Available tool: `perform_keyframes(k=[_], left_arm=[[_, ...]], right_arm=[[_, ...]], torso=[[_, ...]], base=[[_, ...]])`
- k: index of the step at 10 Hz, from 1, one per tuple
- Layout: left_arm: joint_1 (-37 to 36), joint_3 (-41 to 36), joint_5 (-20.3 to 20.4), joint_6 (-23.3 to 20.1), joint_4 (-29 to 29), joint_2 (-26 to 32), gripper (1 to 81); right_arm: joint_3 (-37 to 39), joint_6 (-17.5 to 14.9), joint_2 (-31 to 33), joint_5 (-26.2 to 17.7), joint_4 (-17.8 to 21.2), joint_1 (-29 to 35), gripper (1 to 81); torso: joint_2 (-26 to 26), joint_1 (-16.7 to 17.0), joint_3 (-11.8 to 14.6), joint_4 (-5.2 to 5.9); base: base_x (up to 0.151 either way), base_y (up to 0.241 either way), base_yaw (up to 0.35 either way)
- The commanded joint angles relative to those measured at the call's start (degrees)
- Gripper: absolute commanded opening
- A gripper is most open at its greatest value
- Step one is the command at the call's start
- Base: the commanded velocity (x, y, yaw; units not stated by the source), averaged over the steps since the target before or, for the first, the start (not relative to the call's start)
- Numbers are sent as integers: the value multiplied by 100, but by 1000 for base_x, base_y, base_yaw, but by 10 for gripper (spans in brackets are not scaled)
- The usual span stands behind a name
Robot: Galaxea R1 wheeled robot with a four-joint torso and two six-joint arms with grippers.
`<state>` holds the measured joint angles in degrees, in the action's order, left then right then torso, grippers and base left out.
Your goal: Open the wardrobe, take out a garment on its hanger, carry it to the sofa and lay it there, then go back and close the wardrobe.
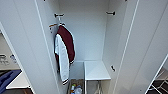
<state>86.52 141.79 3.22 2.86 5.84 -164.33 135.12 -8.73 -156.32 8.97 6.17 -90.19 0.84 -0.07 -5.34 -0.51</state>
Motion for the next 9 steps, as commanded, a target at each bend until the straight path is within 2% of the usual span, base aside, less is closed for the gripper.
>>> perform_keyframes(k=[1, 4, 7, 9], left_arm=[[-332, -726, -295, 4, 48, 775, 811], [-604, -2542, -260, 21, -4, 2149, 811], [-833, -3928, 274, 161, -21, 3587, 811], [-991, -4238, 767, 390, -21, 4327, 811]], right_arm=[[-1090, 38, 965, -2, 42, 364, 811], [-2245, 82, 1979, 78, 69, 724, 811], [-2737, 73, 2750, 139, 454, 1129, 811], [-3001, 73, 3296, 227, 552, 1454, 811]], torso=[[0, 0, 0, 0], [0, 0, 0, 0], [0, 0, 0, 0], [0, 0, 0, 0]], base=[[0, 0, 0], [0, 0, 0], [0, 0, 0], [0, 0, 0]])
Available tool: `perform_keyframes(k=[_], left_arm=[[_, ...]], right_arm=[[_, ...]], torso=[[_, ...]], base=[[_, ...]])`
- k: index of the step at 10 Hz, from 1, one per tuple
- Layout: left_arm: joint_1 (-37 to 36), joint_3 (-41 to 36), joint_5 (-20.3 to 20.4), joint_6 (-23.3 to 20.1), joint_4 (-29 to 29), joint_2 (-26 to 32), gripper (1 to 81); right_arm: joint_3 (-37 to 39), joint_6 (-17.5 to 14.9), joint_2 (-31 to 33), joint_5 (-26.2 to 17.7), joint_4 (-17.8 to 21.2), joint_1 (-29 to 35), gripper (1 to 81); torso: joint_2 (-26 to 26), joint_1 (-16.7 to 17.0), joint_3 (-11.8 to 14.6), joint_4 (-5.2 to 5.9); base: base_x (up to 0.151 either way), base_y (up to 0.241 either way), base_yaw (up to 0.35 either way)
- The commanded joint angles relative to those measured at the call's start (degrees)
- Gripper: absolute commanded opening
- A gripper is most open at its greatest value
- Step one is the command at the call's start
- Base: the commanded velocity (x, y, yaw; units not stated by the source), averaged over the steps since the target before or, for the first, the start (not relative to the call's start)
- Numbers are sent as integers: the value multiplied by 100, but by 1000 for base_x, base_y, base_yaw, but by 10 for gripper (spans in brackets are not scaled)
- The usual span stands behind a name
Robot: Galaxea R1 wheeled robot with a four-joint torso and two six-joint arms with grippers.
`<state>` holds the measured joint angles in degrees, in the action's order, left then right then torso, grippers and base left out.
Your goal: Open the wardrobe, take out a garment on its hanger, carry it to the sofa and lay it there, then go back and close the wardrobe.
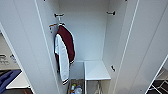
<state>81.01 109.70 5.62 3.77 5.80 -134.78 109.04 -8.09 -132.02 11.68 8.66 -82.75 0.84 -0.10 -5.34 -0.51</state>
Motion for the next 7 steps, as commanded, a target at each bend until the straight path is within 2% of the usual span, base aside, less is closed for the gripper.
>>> perform_keyframes(k=[1, 3, 6, 7], left_arm=[[-537, -1074, 729, 483, -18, 1688, 811], [-818, -1100, 818, 801, 0, 2244, 811], [-1292, -1056, 879, 1029, 0, 2833, 811], [-1478, -933, 1125, 1284, 0, 3026, 811]], right_arm=[[-534, 18, 1104, 45, 303, 886, 811], [-719, 71, 1562, 309, 339, 1211, 811], [-666, 449, 2072, 476, 347, 1896, 811], [-596, 590, 2239, 467, 356, 2152, 811]], torso=[[0, 2, 0, 0], [0, 0, -2, 0], [-2, 0, -2, 0], [-2, 0, -5, 0]], base=[[0, 0, 0], [0, 0, 0], [0, 0, 0], [0, 0, 0]])
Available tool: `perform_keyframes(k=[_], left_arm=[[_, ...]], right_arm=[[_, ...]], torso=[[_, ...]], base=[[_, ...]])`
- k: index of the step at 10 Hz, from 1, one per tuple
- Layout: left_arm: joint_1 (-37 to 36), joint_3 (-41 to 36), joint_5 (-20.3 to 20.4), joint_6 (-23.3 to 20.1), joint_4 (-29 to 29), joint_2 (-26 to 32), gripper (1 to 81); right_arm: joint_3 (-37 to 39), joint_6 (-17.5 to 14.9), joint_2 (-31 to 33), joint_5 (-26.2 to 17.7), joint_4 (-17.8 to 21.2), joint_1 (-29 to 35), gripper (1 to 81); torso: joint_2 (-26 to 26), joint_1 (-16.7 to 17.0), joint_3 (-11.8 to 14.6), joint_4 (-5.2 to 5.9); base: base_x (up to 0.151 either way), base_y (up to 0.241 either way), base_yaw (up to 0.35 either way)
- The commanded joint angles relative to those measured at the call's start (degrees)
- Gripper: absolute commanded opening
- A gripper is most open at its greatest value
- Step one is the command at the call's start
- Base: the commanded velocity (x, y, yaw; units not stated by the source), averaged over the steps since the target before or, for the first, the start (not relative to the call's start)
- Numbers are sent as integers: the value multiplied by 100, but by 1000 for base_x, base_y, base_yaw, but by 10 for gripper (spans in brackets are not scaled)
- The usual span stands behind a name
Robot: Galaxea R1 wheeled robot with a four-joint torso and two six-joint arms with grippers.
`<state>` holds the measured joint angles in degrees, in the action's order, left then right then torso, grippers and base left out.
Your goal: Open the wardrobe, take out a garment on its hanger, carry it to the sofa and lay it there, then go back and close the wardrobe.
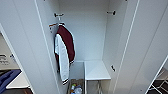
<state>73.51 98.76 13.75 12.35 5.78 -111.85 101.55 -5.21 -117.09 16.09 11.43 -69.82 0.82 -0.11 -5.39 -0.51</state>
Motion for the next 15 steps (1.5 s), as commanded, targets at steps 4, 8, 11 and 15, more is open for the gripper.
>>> perform_keyframes(k=[4, 8, 11, 15], left_arm=[[-2116, 232, -83, 1244, 73, 1401, 811], [-3627, 4, -1173, 1832, -7, 1217, 811], [-4452, -540, -1733, 2121, -155, 1006, 811], [-4815, -1069, -2061, 2298, -780, 742, 811]], right_arm=[[804, 942, 966, -414, 69, 2141, 811], [1033, 1962, 957, -1240, 140, 3354, 811], [769, 2393, 896, -2125, 917, 4302, 811], [321, 2384, 675, -3279, 2688, 5139, 811]], torso=[[-2, 0, -2, 0], [-7, -2, -4, 0], [-9, -7, -9, 0], [-15, -13, -15, 0]], base=[[0, 0, 0], [0, 0, 0], [0, 0, 0], [0, 0, 0]])
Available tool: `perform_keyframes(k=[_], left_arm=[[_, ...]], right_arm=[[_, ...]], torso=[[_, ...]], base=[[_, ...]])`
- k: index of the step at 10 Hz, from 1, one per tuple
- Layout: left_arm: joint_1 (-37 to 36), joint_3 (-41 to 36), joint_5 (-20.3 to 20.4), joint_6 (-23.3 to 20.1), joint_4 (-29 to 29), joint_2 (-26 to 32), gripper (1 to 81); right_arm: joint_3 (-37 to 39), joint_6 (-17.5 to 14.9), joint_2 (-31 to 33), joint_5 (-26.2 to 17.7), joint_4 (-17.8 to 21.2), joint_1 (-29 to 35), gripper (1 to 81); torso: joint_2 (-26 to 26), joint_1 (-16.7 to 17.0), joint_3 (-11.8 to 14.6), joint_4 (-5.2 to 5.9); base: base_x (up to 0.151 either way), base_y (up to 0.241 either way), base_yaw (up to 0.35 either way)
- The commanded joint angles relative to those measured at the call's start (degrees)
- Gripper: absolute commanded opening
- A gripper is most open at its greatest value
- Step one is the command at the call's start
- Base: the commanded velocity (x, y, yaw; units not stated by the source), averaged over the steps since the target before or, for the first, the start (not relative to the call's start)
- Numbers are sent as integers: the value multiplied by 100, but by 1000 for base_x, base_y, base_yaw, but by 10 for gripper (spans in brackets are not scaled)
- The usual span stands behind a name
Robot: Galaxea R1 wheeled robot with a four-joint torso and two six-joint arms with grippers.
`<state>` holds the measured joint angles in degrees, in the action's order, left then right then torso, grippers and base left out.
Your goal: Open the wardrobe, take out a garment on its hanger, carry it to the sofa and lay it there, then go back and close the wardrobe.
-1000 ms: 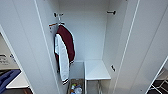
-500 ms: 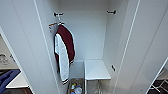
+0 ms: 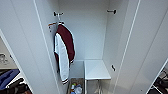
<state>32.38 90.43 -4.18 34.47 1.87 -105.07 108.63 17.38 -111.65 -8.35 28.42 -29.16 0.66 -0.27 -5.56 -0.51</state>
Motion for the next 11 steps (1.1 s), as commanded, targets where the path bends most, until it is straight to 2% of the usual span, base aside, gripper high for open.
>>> perform_keyframes(k=[1, 2, 4, 6, 8, 11], left_arm=[[-693, -473, -267, 86, -512, -173, 811], [-693, -737, -250, 86, -547, -393, 811], [-684, -1132, -223, 86, -547, -673, 811], [-640, -1194, -250, 77, -512, -866, 811], [-631, -1229, -267, 77, -494, -1096, 811], [-457, -1142, -267, 59, -468, -1578, 811]], right_arm=[[-827, 107, 53, -993, 1465, 1126, 811], [-1354, 99, 26, -1002, 1755, 1135, 811], [-2580, 37, 44, -888, 1992, 1039, 811], [-3759, 37, 79, -327, 1992, 767, 811], [-4219, -33, -44, -26, 1957, 529, 811], [-4414, -480, -841, 404, 1913, 116, 811]], torso=[[0, 0, 0, 0], [-2, 0, 0, 0], [-5, -2, -2, 0], [-5, -5, -2, 0], [-7, -5, -5, 0], [-9, -7, -5, -2]], base=[[0, 0, 0], [0, 0, 0], [0, 0, 0], [0, 0, 0], [0, 0, 0], [0, 0, 0]])
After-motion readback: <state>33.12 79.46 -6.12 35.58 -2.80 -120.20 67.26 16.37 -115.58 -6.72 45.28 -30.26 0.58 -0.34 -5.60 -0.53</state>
